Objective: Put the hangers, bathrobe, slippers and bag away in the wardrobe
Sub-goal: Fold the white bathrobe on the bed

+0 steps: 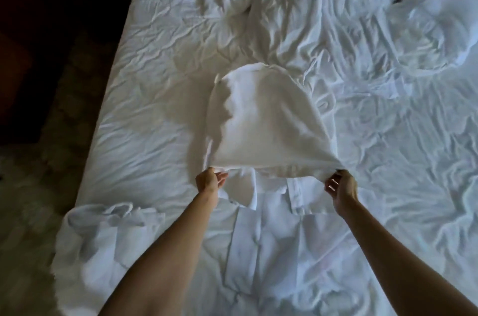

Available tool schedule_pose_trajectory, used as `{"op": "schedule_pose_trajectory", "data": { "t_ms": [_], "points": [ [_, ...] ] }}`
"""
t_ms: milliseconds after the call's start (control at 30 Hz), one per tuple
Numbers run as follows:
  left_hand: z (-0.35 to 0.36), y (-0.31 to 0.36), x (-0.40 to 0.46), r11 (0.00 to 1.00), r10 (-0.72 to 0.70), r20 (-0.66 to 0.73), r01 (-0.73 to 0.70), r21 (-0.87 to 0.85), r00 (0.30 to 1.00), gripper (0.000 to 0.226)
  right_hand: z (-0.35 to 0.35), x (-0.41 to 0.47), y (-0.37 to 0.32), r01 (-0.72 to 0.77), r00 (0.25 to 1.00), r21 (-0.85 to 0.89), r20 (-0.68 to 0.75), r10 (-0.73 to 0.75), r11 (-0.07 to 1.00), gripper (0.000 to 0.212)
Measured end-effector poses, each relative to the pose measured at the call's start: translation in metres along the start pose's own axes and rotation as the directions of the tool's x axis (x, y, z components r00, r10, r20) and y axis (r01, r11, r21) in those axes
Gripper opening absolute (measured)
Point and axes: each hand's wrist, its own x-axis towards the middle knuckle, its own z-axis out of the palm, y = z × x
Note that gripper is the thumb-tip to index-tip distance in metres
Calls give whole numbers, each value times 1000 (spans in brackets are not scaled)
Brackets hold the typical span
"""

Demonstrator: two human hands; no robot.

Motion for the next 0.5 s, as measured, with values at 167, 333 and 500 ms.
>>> {"op": "schedule_pose_trajectory", "data": {
  "t_ms": [167,333,500],
  "points": [
    [-12,-43,34,976,-72,28,65,209,997,21,-26,18,49,-143,990,-79,-26,142,986,22],
    [-22,-23,47,796,265,23,-232,558,964,39,-18,-2,54,234,900,-480,-222,-375,845,32],
    [8,49,95,717,446,-6,-353,600,895,71,125,-30,77,726,611,-561,260,-747,398,31]
  ]
}}
